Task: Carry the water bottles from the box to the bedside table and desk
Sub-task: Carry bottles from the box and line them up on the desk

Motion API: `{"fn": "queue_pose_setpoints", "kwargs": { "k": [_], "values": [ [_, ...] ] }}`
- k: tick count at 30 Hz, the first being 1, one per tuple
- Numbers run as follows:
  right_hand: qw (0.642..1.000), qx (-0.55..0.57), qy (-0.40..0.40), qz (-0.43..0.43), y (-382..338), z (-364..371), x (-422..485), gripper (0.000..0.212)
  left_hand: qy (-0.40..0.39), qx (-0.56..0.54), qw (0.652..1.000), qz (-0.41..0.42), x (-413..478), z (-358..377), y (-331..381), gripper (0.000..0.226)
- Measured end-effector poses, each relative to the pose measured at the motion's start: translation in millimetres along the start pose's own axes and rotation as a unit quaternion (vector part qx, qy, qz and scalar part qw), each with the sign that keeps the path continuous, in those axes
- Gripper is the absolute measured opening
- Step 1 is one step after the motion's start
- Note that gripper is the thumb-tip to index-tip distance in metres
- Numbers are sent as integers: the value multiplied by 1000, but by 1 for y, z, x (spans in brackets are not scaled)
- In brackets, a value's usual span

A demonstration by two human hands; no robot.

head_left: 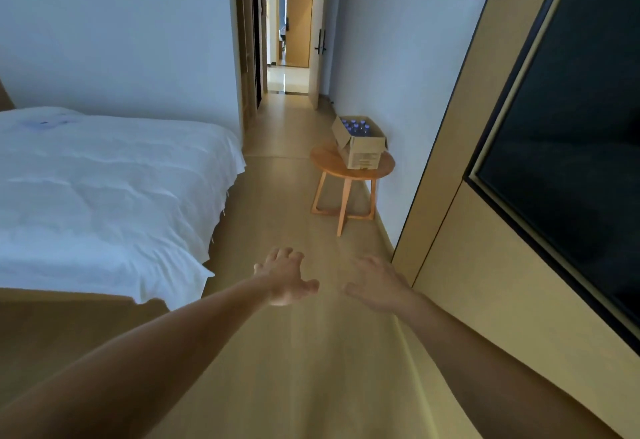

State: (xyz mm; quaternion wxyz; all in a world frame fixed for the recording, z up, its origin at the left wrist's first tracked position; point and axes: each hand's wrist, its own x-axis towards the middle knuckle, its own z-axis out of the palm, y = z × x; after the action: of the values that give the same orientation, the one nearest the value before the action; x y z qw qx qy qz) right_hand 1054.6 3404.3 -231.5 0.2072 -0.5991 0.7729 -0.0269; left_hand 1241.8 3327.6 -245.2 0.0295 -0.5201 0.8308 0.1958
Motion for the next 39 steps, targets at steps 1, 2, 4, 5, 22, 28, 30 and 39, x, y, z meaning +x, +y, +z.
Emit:
{"fn": "queue_pose_setpoints", "kwargs": {
  "k": [1, 2, 4, 5, 22, 28, 30, 39],
  "values": [
    [1000, 5, 5, 0, -2, -7, 16, 73, 2, 4, 1000, 7, 19, -8, -3, 83],
    [1000, 8, 11, 0, -4, -15, 30, 73, 3, 13, 1000, 15, 37, -16, -5, 83],
    [1000, 17, 16, 4, -5, -31, 61, 72, 7, 23, 999, 22, 74, -31, -8, 83],
    [1000, 20, 13, 4, -5, -37, 74, 72, 6, 26, 999, 25, 91, -36, -8, 83],
    [998, 29, 37, -29, 82, -156, 382, 74, 15, 38, 999, 2, 395, -113, 44, 83],
    [998, 31, 27, -42, 95, -183, 483, 76, 4, 19, 1000, -20, 488, -129, 41, 84],
    [999, 24, 17, -37, 98, -189, 521, 75, 3, 11, 1000, -19, 525, -136, 35, 83],
    [1000, 1, 29, -5, 102, -245, 686, 75, 8, -3, 1000, 12, 707, -192, 15, 85]
  ]
}}
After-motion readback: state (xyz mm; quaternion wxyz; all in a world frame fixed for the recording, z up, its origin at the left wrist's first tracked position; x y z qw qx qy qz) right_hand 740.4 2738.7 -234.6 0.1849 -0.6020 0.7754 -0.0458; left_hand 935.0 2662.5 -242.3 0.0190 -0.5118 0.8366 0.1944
